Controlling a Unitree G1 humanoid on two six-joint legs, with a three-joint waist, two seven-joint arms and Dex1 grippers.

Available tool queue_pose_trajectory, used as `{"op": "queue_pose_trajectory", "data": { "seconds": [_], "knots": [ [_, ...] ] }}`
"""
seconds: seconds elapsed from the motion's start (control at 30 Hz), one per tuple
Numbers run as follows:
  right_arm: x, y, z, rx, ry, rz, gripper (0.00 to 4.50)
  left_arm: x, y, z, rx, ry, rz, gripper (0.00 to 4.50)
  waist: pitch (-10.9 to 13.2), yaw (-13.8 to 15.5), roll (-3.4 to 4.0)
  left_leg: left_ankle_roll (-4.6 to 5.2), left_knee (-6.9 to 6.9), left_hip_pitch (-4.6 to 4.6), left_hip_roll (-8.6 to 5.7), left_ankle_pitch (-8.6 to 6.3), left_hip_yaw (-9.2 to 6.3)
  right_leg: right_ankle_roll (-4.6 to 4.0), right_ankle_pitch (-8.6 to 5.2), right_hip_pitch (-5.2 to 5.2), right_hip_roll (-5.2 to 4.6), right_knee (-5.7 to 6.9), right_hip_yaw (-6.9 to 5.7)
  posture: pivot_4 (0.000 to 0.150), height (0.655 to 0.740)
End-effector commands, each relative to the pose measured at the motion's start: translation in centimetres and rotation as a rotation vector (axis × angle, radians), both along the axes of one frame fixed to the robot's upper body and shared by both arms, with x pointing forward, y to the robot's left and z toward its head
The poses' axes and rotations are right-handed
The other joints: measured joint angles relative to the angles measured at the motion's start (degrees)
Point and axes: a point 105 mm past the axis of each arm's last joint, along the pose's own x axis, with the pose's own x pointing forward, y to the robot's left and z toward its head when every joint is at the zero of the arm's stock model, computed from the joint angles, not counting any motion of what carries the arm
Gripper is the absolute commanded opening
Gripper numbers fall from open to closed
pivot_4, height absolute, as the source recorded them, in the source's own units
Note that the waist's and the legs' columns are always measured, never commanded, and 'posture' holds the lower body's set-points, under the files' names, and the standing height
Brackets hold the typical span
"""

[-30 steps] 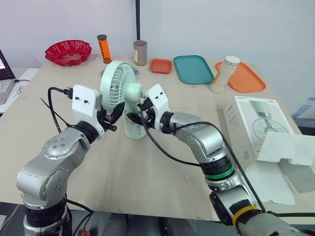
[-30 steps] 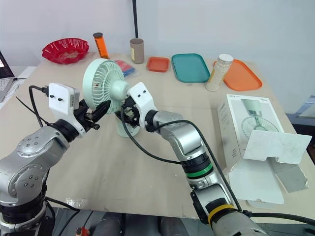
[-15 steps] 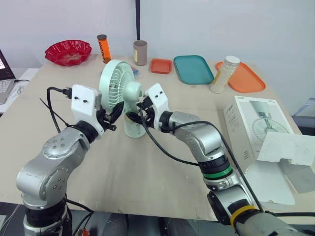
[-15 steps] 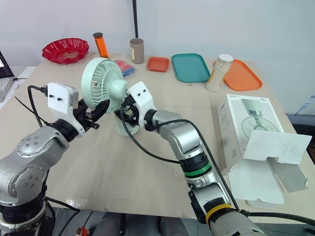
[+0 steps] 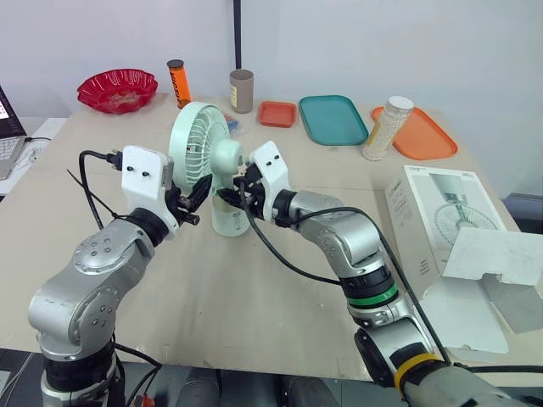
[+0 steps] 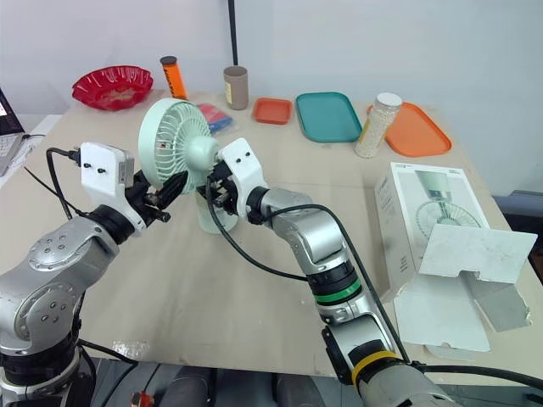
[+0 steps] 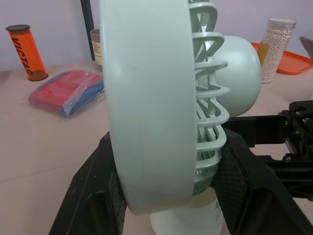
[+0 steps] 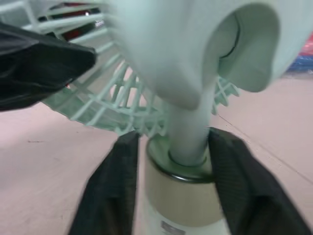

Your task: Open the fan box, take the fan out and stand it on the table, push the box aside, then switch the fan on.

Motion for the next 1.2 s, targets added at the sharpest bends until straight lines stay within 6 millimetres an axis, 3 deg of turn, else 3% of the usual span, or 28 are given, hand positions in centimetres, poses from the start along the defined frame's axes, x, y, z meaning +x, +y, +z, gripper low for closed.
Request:
{"op": "queue_pose_trajectory", "data": {
  "seconds": [0.03, 1.2],
  "knots": [
    [0.24, -0.30, 2.85, 0.065, -0.077, -0.017, 2.10, -1.15, -1.34, 1.38, -0.001, -0.072, -0.072, 1.90, 0.0, 0.0, 0.00, 0.00, 0.00, -0.01, 0.00, 0.00, 0.00, 0.00, 0.00, 0.00, 0.00, 0.00, 0.00, 0.150, 0.7400],
    [0.34, 0.61, 2.38, 0.081, -0.043, -0.022, 2.10, -1.13, -1.59, 1.08, -0.005, -0.059, -0.089, 1.90, 0.0, 0.0, 0.00, 0.00, 0.00, 0.00, 0.00, 0.00, 0.00, 0.00, 0.00, 0.00, 0.00, 0.00, -0.01, 0.150, 0.7400]
  ]
}}
